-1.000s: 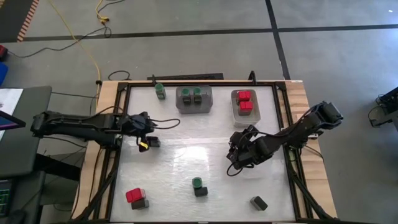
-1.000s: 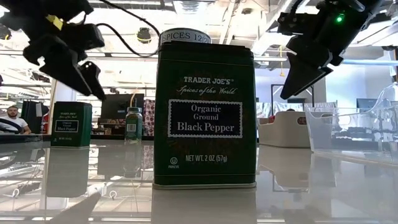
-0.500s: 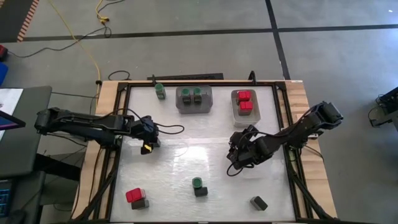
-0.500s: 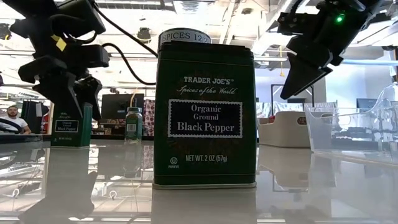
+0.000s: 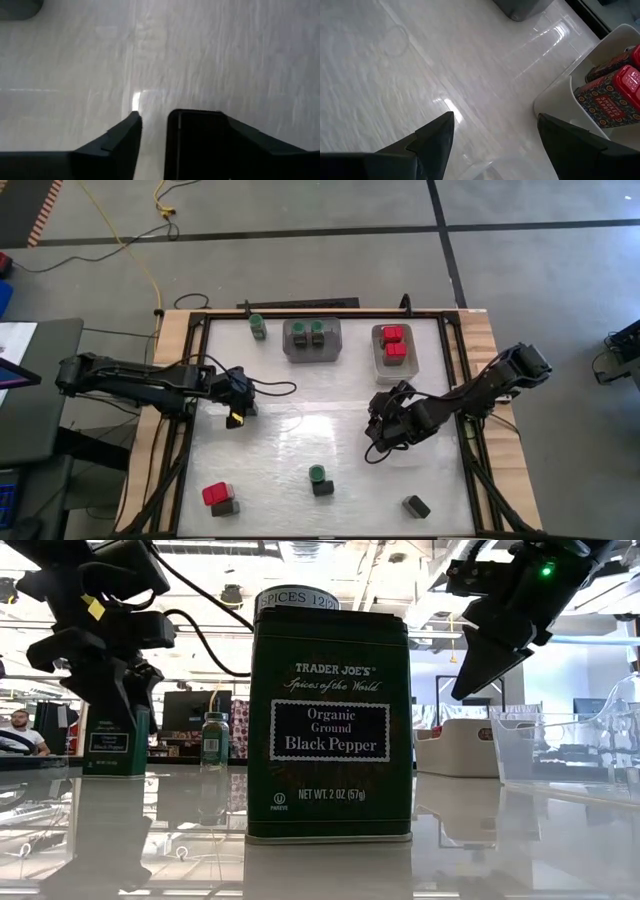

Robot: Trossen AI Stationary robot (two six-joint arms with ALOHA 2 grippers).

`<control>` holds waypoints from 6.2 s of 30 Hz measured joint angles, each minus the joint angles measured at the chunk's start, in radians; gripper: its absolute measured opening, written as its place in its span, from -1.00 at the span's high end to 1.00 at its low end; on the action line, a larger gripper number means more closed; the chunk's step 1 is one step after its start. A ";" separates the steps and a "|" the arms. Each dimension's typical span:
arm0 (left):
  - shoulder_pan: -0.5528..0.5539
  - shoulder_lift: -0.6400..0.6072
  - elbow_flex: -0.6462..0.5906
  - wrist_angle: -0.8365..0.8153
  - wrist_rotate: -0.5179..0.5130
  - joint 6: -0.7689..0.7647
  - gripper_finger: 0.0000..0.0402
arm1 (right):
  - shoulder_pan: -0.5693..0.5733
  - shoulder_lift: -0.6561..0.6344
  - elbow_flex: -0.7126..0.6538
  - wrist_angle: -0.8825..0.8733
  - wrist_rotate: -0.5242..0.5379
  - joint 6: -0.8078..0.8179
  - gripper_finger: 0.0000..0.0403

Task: Sort spices by type
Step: Move the middle left black seasoning can to the center of the table, then put the center black seasoning can into the white transparent bin

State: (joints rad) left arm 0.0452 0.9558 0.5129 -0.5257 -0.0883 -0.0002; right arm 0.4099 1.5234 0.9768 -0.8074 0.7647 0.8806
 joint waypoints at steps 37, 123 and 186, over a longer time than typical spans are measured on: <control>-0.030 0.820 0.896 0.067 0.072 0.130 0.42 | 0.075 -0.050 0.000 -0.197 -0.003 0.188 -0.56; -0.034 -0.203 -0.080 0.208 -0.024 -0.031 0.17 | -0.349 -0.097 0.000 0.459 -0.525 -0.693 -0.56; -0.034 -0.201 -0.078 0.177 -0.024 -0.049 0.17 | -0.332 0.200 0.217 0.182 -0.636 -0.806 0.26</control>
State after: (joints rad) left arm 0.0116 0.7544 0.4347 -0.3492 -0.1123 -0.0494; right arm 0.0780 1.7233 1.1942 -0.6255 0.1284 0.0744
